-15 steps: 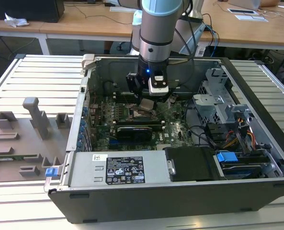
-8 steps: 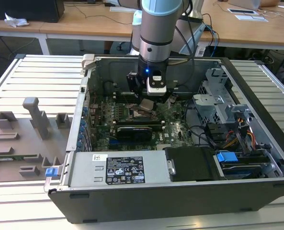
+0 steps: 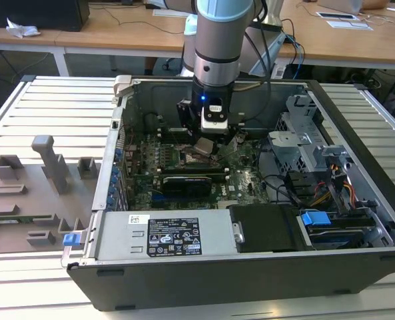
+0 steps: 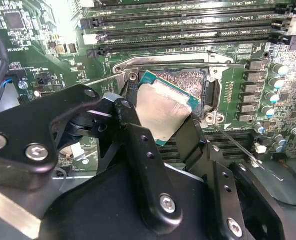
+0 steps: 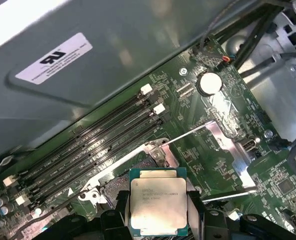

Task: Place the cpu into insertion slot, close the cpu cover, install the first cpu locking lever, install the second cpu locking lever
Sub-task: 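Place the cpu into insertion slot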

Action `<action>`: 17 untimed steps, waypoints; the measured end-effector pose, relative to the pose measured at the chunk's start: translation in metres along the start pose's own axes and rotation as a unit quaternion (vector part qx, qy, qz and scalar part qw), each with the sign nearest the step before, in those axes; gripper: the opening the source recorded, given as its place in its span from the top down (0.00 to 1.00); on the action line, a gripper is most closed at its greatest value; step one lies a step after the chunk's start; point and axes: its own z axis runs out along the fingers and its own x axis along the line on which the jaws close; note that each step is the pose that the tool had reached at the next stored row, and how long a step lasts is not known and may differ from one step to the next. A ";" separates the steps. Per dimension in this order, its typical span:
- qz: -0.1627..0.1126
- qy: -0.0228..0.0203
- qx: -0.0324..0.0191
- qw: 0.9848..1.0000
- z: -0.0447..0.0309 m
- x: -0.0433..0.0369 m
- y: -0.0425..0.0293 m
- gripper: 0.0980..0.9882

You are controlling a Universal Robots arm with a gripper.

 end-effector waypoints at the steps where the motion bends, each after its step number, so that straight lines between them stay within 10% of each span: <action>1: 0.008 -0.001 0.001 1.000 0.0000 0.0000 0.0000 0.50; 17: 0.067 -0.004 0.005 0.998 0.0001 0.0000 0.0000 0.50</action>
